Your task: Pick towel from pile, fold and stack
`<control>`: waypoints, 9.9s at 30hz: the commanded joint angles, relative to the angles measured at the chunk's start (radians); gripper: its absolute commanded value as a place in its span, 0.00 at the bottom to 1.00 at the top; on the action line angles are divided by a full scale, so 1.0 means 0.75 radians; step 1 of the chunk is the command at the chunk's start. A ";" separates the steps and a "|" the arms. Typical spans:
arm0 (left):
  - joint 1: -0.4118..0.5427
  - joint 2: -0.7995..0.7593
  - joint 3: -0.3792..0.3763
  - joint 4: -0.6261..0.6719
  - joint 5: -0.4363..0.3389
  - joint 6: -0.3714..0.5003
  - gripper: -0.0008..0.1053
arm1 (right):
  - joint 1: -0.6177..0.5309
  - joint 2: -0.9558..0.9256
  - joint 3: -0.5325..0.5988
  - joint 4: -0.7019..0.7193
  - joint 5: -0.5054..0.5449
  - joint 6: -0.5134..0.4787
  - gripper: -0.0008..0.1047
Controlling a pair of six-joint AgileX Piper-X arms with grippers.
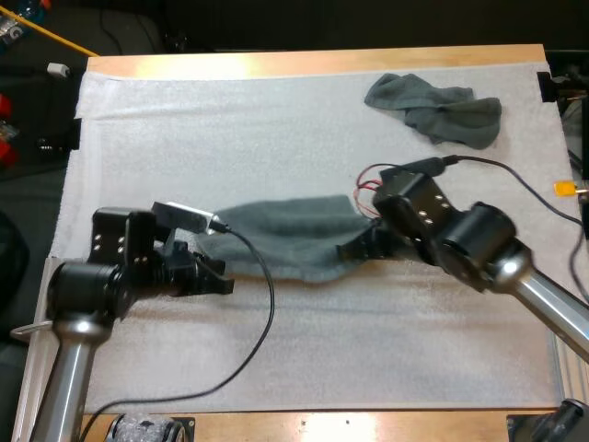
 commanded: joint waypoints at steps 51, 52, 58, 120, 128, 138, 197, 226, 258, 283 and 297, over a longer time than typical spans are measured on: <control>-0.143 0.366 -0.149 -0.406 -0.216 -0.077 0.01 | -0.137 0.093 0.127 -0.124 -0.037 0.275 0.01; -0.132 0.401 -0.149 -0.446 -0.203 -0.077 0.01 | -0.154 0.126 0.127 -0.151 -0.036 0.275 0.01; -0.123 0.568 -0.149 -0.619 -0.203 -0.077 0.01 | -0.230 0.258 0.127 -0.283 -0.036 0.316 0.01; -0.123 0.133 -0.306 -0.122 -0.246 0.080 0.65 | -0.302 -0.291 0.136 -0.094 -0.020 0.068 0.62; -0.123 -0.047 -0.223 -0.004 -0.246 0.038 0.65 | -0.180 -0.435 0.136 0.128 -0.014 0.082 0.62; -0.123 -0.183 0.022 0.016 -0.236 -0.019 0.65 | 0.029 -0.435 0.343 0.045 0.010 0.344 0.62; -0.123 -0.088 0.507 -0.379 -0.106 -0.002 0.65 | 0.029 0.022 0.880 -0.636 -0.074 0.753 0.01; -0.123 0.568 0.493 -0.738 0.016 -0.099 0.10 | 0.029 0.022 0.880 -0.636 -0.084 0.753 0.01; -0.123 0.214 0.444 -0.509 0.270 -0.199 0.01 | 0.015 -0.400 0.869 -0.683 -0.190 1.001 0.01; 0.078 0.637 0.444 -1.305 0.300 -0.667 0.01 | -0.406 0.110 0.868 -1.357 -0.531 1.193 0.01; 0.078 0.639 0.444 -1.392 0.167 -0.656 0.21 | -0.413 0.286 0.857 -1.496 -0.538 1.270 0.17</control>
